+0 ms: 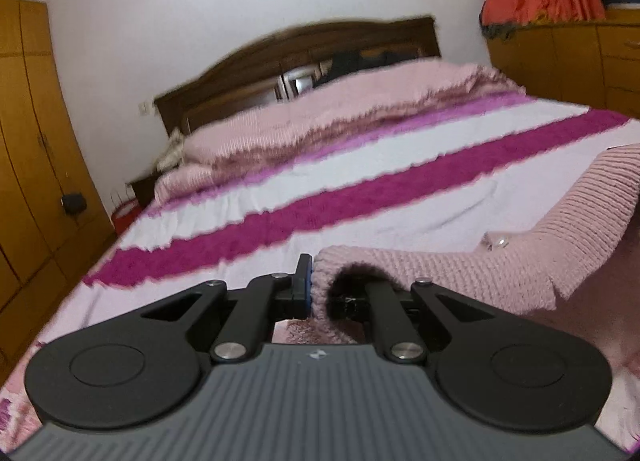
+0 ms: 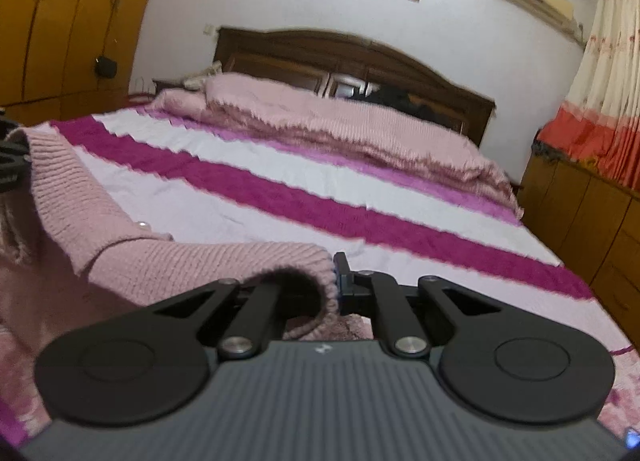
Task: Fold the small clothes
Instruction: 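Pinch the cardigan hem with both tools, then lift the hem with both tools and fold it over the folded sleeves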
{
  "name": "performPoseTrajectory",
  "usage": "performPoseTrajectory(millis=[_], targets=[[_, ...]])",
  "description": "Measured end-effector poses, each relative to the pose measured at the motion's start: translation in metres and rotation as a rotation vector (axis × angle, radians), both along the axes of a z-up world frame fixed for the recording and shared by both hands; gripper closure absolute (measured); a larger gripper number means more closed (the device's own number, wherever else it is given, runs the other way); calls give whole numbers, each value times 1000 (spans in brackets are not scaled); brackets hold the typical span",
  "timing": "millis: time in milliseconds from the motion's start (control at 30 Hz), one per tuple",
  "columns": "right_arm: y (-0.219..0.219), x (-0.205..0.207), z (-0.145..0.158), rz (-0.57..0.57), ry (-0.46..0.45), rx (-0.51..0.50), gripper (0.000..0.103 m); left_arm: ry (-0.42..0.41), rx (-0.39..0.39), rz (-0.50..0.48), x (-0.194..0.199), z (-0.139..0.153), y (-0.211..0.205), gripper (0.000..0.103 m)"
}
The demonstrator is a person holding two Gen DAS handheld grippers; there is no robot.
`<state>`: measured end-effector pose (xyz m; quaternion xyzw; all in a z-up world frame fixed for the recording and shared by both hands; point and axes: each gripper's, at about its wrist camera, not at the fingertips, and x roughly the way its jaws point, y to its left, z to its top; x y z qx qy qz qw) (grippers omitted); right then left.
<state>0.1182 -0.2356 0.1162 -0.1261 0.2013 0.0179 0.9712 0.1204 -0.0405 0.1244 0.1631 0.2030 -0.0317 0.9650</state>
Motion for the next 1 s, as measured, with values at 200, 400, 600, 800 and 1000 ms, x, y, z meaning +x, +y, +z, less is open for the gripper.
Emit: performPoseTrajectory(millis=[200, 400, 600, 800, 1000], targets=[[4, 41, -48, -25, 128, 5, 95, 138, -5, 38, 58, -59, 1, 96], [7, 62, -81, -34, 208, 6, 94, 232, -5, 57, 85, -105, 8, 96], [9, 68, -86, -28, 230, -5, 92, 227, 8, 45, 84, -112, 8, 95], [3, 59, -70, -20, 231, 15, 73, 247, -51, 32, 64, -86, 20, 62], [-7, 34, -47, 4, 210, 28, 51, 188, -73, 21, 28, -57, 28, 33]])
